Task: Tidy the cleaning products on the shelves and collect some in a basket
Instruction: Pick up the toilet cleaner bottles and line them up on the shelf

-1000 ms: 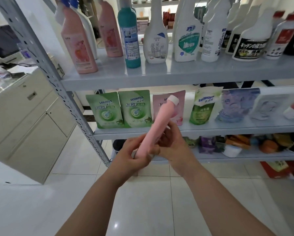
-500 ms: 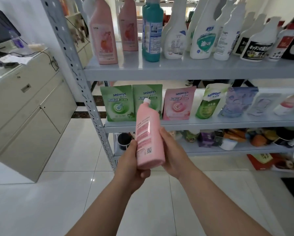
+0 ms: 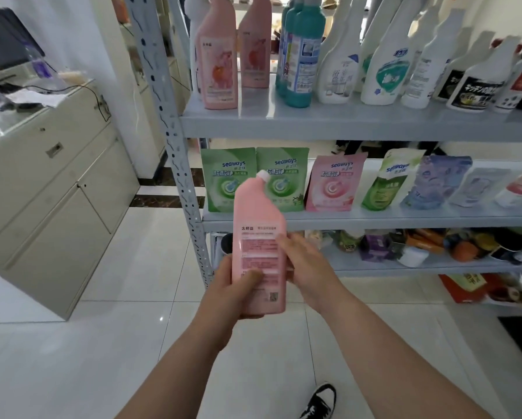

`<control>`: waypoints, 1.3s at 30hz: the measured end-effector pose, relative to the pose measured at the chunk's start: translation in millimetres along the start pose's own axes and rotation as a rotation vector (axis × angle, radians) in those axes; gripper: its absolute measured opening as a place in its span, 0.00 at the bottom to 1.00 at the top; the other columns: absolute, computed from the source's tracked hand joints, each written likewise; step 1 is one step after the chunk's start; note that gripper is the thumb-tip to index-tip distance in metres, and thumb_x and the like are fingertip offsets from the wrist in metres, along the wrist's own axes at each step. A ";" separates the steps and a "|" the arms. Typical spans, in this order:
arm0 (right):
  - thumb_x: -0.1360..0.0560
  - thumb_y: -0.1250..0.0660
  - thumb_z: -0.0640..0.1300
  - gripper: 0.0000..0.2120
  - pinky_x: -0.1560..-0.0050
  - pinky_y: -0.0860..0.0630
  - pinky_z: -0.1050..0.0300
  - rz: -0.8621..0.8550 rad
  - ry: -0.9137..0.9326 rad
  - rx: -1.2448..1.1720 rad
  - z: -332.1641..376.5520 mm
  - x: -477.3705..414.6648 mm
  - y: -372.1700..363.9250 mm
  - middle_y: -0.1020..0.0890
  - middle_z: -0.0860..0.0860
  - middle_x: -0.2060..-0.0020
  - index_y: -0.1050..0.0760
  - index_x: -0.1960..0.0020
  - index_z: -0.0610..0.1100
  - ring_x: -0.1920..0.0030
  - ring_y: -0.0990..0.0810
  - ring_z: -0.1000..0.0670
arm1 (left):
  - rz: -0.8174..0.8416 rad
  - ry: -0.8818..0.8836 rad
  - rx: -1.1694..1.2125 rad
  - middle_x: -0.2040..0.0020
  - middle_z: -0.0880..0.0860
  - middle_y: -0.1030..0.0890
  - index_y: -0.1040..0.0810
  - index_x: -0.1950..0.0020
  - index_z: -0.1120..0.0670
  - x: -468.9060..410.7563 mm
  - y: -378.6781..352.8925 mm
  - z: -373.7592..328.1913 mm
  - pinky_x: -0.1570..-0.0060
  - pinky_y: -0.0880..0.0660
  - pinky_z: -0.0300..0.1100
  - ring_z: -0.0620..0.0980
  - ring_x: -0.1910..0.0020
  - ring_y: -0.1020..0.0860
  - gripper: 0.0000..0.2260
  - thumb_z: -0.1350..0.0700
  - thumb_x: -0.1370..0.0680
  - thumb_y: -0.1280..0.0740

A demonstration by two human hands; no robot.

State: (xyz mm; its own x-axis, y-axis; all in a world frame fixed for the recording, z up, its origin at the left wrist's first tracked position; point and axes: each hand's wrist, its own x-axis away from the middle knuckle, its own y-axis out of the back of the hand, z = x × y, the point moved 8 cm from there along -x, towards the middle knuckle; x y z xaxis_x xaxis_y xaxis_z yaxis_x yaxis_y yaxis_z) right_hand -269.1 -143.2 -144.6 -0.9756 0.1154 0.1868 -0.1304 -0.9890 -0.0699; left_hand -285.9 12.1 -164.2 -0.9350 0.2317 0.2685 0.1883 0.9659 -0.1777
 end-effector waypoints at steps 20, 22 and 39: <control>0.16 0.49 0.52 0.13 0.66 0.37 0.64 -0.045 0.996 0.773 202.8 -95.9 32.4 0.32 0.58 0.70 0.38 0.60 0.57 0.67 0.29 0.61 | 0.108 -0.174 -0.081 0.44 0.55 0.14 0.19 0.41 0.42 -81.4 -42.7 -33.6 0.53 0.19 0.52 0.58 0.46 0.15 0.19 0.45 0.32 0.30; 0.16 0.49 0.53 0.14 0.65 0.35 0.62 -0.029 1.001 0.755 205.8 -102.5 35.7 0.29 0.56 0.68 0.32 0.57 0.49 0.66 0.28 0.57 | 0.125 -0.169 -0.054 0.44 0.56 0.14 0.19 0.41 0.43 -88.3 -45.5 -34.7 0.54 0.18 0.50 0.59 0.46 0.15 0.18 0.46 0.30 0.29; 0.35 0.22 0.57 0.25 0.57 0.16 0.45 0.071 0.036 -0.248 36.5 -78.9 -8.3 0.14 0.51 0.44 0.25 0.40 0.65 0.49 0.12 0.45 | -0.139 -0.573 -0.415 0.38 0.44 0.28 0.23 0.37 0.46 -41.4 -26.8 -72.4 0.54 0.17 0.41 0.42 0.37 0.25 0.14 0.56 0.22 0.33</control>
State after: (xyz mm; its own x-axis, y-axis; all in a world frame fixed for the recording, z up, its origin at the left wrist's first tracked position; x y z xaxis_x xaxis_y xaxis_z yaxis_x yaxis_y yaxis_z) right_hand -184.6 -147.5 -122.9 -0.9890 0.0545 0.1378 -0.0965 -0.9424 -0.3203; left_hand -230.5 -15.0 -102.0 -0.9479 0.1166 -0.2964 0.0486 0.9727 0.2271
